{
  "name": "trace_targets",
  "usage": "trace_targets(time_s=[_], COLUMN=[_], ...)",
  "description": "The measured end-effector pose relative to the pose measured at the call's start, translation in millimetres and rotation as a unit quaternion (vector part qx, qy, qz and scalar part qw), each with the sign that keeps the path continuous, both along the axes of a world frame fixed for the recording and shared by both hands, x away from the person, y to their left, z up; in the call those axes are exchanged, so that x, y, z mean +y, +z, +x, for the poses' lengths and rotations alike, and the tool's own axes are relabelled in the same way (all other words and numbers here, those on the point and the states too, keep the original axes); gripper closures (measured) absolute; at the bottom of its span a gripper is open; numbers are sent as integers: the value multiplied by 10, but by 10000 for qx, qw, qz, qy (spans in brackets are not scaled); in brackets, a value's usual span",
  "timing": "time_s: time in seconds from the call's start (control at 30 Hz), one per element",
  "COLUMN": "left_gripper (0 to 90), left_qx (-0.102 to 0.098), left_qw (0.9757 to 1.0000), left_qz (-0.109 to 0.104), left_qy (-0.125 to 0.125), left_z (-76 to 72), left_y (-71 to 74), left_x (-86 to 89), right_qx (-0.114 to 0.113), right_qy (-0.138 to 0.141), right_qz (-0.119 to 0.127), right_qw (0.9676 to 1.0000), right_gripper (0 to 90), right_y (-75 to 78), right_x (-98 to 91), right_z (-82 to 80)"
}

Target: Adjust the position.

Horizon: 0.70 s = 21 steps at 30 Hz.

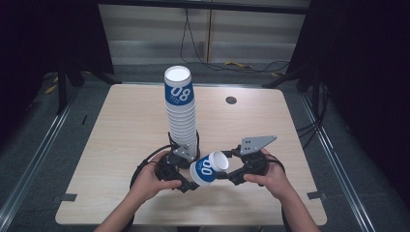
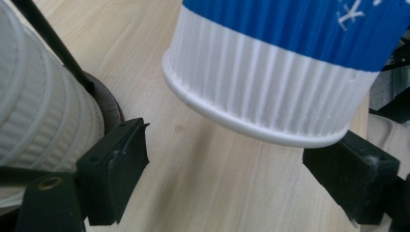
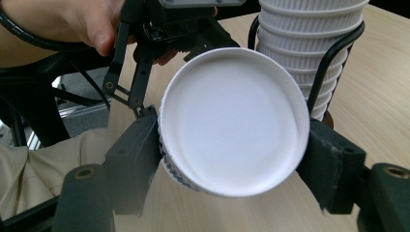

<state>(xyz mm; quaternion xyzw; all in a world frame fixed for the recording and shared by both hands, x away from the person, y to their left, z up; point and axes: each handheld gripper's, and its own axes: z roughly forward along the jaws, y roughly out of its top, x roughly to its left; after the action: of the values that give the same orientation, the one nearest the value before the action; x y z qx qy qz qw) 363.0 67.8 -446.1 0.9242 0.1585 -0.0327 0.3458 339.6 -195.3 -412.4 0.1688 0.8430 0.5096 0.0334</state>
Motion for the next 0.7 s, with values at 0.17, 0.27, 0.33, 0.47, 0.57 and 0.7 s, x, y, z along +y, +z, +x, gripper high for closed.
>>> trace_targets(time_s=[0.17, 0.27, 0.33, 0.47, 0.57, 0.7], left_gripper=[159, 157, 159, 161, 161, 161], left_qx=[-65, -22, -68, -55, 2, 15], left_qw=[10000, 10000, 10000, 10000, 10000, 9999], left_qz=[10, -15, 44, -19, 4, -32], left_qy=[-37, 27, -50, 24, -75, -129], left_z=[-4, -11, -2, -6, -6, -21], left_y=[6, -2, 7, 13, 12, 9], left_x=[-2, -15, -9, -13, -25, -53], right_qx=[-9, -8, -7, -1, -1, -8], right_qy=[-5, -10, -6, -12, -31, -48], right_qz=[-36, -43, -40, -5, -15, -35], right_qw=[10000, 10000, 10000, 10000, 10000, 10000], right_gripper=[279, 279, 279, 279, 279, 279], right_y=[-3, -2, -3, 0, -9, -20], right_x=[6, 5, 3, -2, -6, -7], right_z=[-2, -7, -8, -5, 1, 8])
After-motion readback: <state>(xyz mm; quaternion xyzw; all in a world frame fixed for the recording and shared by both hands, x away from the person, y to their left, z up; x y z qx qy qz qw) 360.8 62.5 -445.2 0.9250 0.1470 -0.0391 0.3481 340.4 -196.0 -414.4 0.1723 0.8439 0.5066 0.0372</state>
